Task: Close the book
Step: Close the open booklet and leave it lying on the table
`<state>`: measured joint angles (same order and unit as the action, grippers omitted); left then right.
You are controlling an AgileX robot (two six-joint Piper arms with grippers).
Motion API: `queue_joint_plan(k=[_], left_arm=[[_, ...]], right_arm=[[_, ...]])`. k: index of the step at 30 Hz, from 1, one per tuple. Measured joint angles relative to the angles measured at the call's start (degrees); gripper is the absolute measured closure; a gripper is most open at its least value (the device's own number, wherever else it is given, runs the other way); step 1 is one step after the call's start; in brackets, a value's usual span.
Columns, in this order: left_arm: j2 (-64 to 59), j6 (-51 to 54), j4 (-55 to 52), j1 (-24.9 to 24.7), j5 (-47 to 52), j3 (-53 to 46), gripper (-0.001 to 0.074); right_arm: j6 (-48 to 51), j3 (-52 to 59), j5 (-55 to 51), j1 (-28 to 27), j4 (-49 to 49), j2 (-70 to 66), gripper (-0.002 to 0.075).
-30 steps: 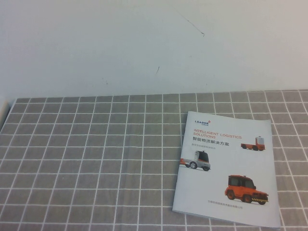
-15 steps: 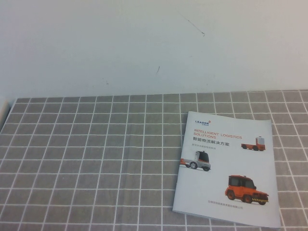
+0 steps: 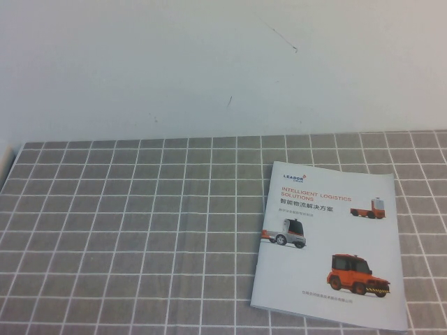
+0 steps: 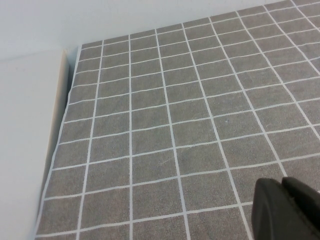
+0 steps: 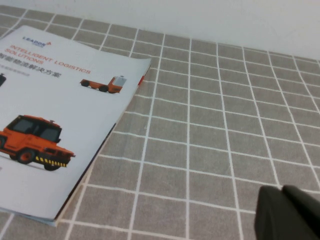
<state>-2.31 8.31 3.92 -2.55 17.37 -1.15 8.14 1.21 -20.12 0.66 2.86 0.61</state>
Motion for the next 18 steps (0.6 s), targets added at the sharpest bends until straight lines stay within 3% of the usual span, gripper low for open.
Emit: queue_joint_plan(k=[18], left_arm=[[0.0, 0.0, 0.1, 0.0, 0.0, 0.0, 0.0738]], right_arm=[[-4.6, 0.0, 0.1, 0.0, 0.0, 0.0, 0.0728]])
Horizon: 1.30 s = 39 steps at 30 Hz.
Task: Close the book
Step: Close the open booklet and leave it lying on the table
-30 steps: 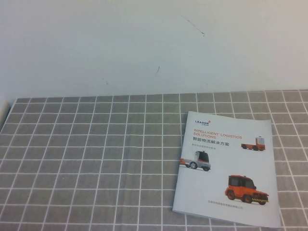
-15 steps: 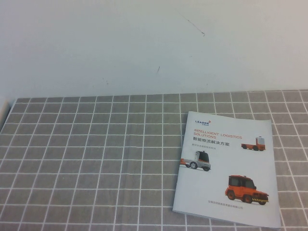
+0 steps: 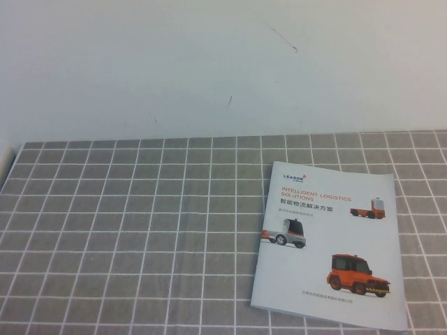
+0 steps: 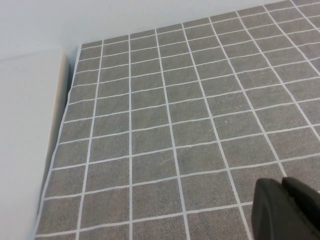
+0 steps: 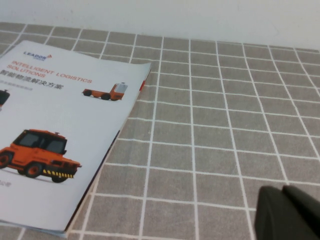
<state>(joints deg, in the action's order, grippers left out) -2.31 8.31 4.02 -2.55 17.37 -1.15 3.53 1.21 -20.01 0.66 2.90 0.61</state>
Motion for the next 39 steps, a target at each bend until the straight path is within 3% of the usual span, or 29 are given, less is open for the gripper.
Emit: queue_joint_plan(k=[39], left_arm=[[2.9, 0.0, 0.1, 0.6, 0.8, 0.1, 0.0738]], right_arm=[[0.2, 0.0, 0.0, 0.1, 0.0, 0.0, 0.0728]])
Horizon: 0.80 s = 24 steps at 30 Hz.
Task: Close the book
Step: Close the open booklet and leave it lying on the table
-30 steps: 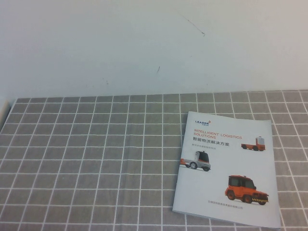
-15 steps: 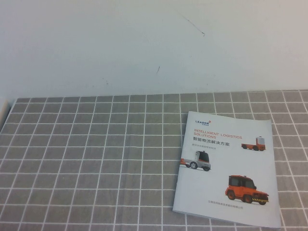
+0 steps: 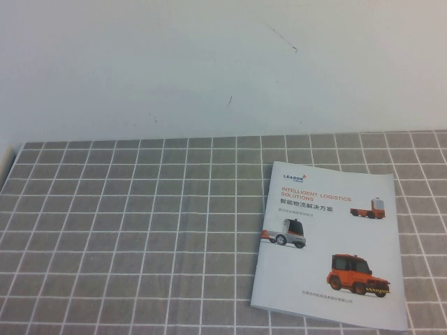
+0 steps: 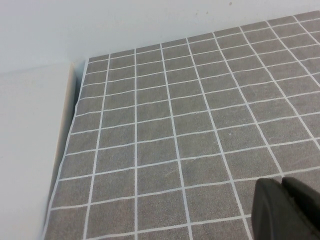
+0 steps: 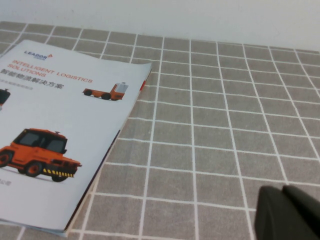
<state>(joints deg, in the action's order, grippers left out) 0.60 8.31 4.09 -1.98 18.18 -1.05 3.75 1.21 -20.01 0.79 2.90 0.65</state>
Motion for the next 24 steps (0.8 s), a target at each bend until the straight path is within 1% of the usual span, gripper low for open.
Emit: queue_joint_plan(k=[5, 12, 24], left_arm=[[0.0, -0.8, 0.0, 0.0, 0.0, 0.0, 0.0738], [0.0, -9.3, 0.0, 0.0, 0.1, 0.0, 0.0738], [0.0, -9.5, 0.0, 0.0, 0.1, 0.0, 0.0738]], right_arm=[[0.0, 0.0, 0.0, 0.0, 0.0, 0.0, 0.0728], [0.1, 0.0, 0.0, 0.0, 0.0, 0.0, 0.0728], [0.1, 0.0, 0.0, 0.0, 0.0, 0.0, 0.0728]])
